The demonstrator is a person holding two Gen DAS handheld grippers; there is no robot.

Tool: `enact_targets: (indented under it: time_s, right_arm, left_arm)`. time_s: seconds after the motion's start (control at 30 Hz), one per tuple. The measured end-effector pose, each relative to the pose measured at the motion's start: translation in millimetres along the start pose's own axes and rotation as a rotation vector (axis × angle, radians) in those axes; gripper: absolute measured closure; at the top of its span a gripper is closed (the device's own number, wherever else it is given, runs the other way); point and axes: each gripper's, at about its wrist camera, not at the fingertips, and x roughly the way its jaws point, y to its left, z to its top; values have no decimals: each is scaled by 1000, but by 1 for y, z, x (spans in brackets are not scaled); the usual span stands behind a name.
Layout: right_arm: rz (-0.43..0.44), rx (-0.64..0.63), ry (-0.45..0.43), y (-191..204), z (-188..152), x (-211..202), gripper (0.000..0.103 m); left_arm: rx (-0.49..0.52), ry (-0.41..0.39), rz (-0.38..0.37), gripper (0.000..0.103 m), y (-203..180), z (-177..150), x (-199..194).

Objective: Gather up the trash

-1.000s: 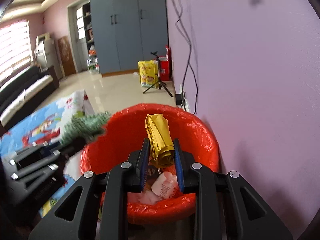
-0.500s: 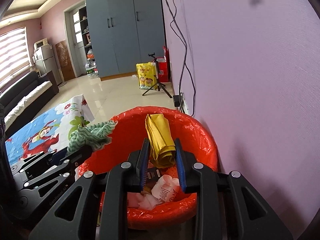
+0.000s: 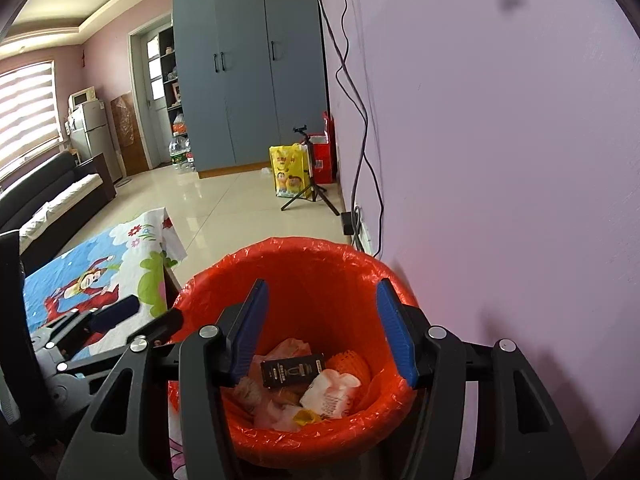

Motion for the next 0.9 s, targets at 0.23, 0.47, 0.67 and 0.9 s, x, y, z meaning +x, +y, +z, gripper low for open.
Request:
enact_targets:
  time_s: [0.23,0.47,0.67,0.9]
  right_arm:
    - [-27,-22,-31,6,3,-10,26]
    - [-49,-36,-18,13,-4,-17,19]
    - [-35,-40,-28,16,-7,-26,19]
    - [-37,-85,-26,26,-13,-26,19]
  left_arm:
    - [26,-98,41,6,13,14,-34]
    - [46,-151,79,5,29,17,-55]
    - [63,-173,85,5,34,11,-67]
    - [64,-171,67,5,36,8,-73]
